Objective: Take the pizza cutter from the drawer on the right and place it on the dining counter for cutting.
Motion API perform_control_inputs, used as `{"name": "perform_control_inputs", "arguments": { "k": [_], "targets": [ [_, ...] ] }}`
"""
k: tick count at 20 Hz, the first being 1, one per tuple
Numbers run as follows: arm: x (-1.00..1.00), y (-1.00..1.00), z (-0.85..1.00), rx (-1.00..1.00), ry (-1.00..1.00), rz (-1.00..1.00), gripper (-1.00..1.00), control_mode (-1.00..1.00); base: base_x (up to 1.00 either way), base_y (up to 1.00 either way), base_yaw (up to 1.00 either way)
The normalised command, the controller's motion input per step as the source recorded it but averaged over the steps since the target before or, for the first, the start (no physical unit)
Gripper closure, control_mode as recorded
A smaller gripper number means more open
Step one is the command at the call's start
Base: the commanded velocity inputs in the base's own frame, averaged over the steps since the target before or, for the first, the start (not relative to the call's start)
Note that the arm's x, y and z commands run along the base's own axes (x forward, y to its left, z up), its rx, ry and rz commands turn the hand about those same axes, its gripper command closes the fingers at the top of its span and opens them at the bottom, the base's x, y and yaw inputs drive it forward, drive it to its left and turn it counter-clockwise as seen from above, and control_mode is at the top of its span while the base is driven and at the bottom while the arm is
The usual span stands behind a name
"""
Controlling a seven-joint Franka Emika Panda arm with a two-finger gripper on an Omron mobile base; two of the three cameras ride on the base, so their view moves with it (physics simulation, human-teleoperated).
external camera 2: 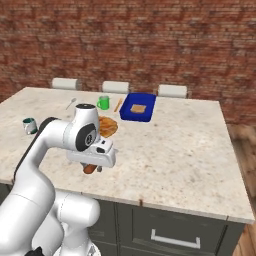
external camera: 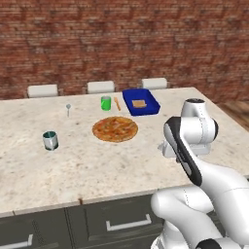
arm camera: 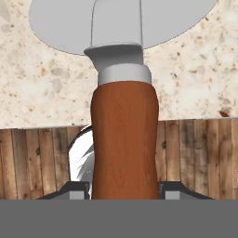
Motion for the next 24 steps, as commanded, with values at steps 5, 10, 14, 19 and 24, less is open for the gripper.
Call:
{"name": "perform_control_inputs", "arguments": {
  "k": [5,10,14,19,24],
  "targets": [
    [0.0,0.0,0.0,0.0,0.0,0.0,1.0,1.0,0.36,0.0,-0.09],
    [0.13,0.0,0.0,0.0,0.0,-0.02,1.0,-1.0,0.32,0.0,-0.08],
    [0.95,0.0,0.0,0.01,0.0,-0.09,1.0,-1.0,0.0,0.0,0.0],
    [1.0,0.0,0.0,0.03,0.0,-0.02,1.0,-1.0,0.0,0.0,0.0],
    [0.99,0.0,-0.01,0.01,-0.01,0.0,1.0,-1.0,0.0,0.0,0.0]
  ]
}}
